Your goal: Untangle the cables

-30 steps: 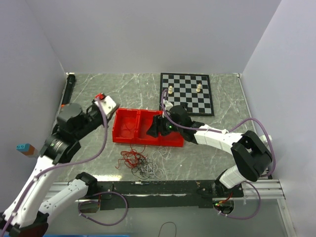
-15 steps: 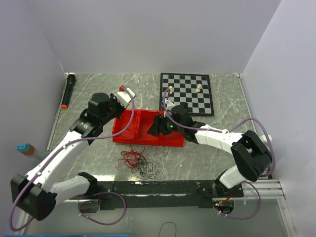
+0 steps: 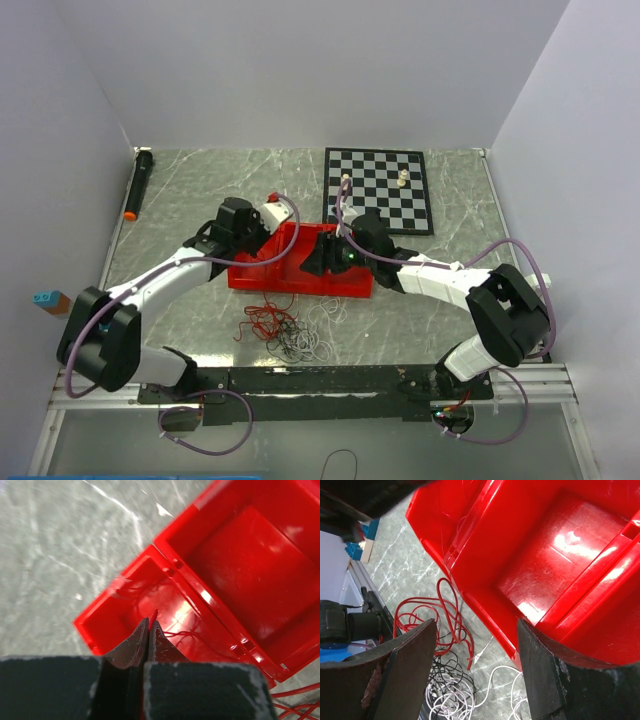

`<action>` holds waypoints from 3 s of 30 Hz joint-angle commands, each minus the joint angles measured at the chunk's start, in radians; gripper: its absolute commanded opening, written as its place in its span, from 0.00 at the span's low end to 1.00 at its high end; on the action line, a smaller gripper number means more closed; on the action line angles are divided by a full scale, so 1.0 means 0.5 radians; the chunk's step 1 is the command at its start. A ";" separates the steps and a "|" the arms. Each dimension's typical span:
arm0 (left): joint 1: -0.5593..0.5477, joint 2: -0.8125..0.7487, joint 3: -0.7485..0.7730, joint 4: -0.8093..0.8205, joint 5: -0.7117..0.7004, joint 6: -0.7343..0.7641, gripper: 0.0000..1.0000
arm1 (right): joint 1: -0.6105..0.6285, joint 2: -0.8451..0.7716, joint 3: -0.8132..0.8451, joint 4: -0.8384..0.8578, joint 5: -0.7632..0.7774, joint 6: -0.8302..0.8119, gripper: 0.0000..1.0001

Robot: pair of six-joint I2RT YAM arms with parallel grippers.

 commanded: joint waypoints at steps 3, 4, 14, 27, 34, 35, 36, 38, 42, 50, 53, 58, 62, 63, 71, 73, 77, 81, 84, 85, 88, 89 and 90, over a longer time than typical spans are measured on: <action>0.002 0.184 0.146 -0.065 0.058 0.033 0.01 | -0.035 -0.070 -0.023 0.052 -0.021 -0.004 0.72; 0.008 0.230 0.170 -0.105 0.045 0.033 0.01 | -0.035 -0.073 -0.023 0.055 -0.028 -0.004 0.72; 0.024 0.433 0.250 -0.277 -0.031 0.005 0.01 | -0.047 -0.140 0.011 0.046 -0.046 -0.022 0.72; 0.036 0.185 0.762 -0.974 0.260 -0.160 0.99 | -0.038 -0.146 0.020 0.068 -0.006 -0.047 0.72; 0.036 0.121 0.548 -0.879 0.230 -0.154 0.59 | -0.026 -0.153 0.054 0.015 0.025 -0.090 0.73; 0.036 0.117 0.520 -0.858 0.208 -0.148 0.58 | -0.026 -0.156 0.054 0.015 0.028 -0.087 0.73; 0.039 0.120 0.502 -0.833 0.190 -0.133 0.57 | -0.026 -0.153 0.054 0.015 0.021 -0.087 0.73; 0.057 0.120 0.471 -0.799 0.156 -0.111 0.57 | -0.026 -0.140 0.057 0.018 0.015 -0.084 0.73; 0.079 0.127 0.581 -0.869 0.211 -0.068 0.62 | -0.019 -0.140 0.063 0.003 0.012 -0.105 0.73; 0.082 -0.369 0.582 -1.494 0.983 0.676 0.97 | 0.088 -0.425 -0.093 -0.046 0.110 -0.252 0.78; 0.048 -0.585 0.386 -1.682 1.128 1.033 0.97 | 0.180 -0.575 -0.161 -0.107 0.132 -0.246 0.79; -0.001 -0.625 0.171 -1.612 1.107 1.085 0.91 | 0.508 -0.592 -0.183 -0.331 0.239 -0.406 0.76; -0.004 -0.561 0.069 -1.462 1.061 1.101 0.86 | 0.665 -0.469 -0.152 -0.383 0.288 -0.473 0.75; -0.004 -0.539 0.051 -1.425 1.055 1.098 0.86 | 0.668 -0.429 -0.152 -0.362 0.267 -0.464 0.75; -0.004 -0.444 0.035 -1.425 1.196 1.174 0.79 | 0.702 -0.119 -0.011 -0.512 -0.012 -0.446 0.41; -0.007 -0.465 0.017 -1.449 1.214 1.245 0.79 | 0.714 -0.082 0.008 -0.644 -0.028 -0.449 0.40; -0.007 -0.508 -0.057 -1.468 1.205 1.343 0.72 | 0.720 -0.171 -0.087 -0.779 0.006 -0.437 0.39; -0.010 -0.521 -0.124 -1.425 1.147 1.374 0.58 | 0.723 -0.306 -0.198 -0.950 0.159 -0.339 0.14; -0.010 -0.545 -0.161 -1.367 1.134 1.355 0.48 | 0.717 -0.401 -0.265 -1.144 0.367 -0.219 0.03; -0.013 -0.548 -0.167 -1.345 1.134 1.349 0.47 | 0.717 -0.428 -0.287 -1.211 0.453 -0.170 0.00; -0.035 -0.536 -0.182 -1.296 1.137 1.306 0.44 | 0.702 -0.517 -0.314 -1.398 0.619 -0.090 0.00; -0.044 -0.521 -0.186 -1.275 1.144 1.294 0.42 | 0.702 -0.560 -0.318 -1.435 0.641 -0.078 0.00; -0.056 -0.512 -0.183 -1.259 1.147 1.273 0.40 | 0.702 -0.600 -0.324 -1.454 0.659 -0.071 0.00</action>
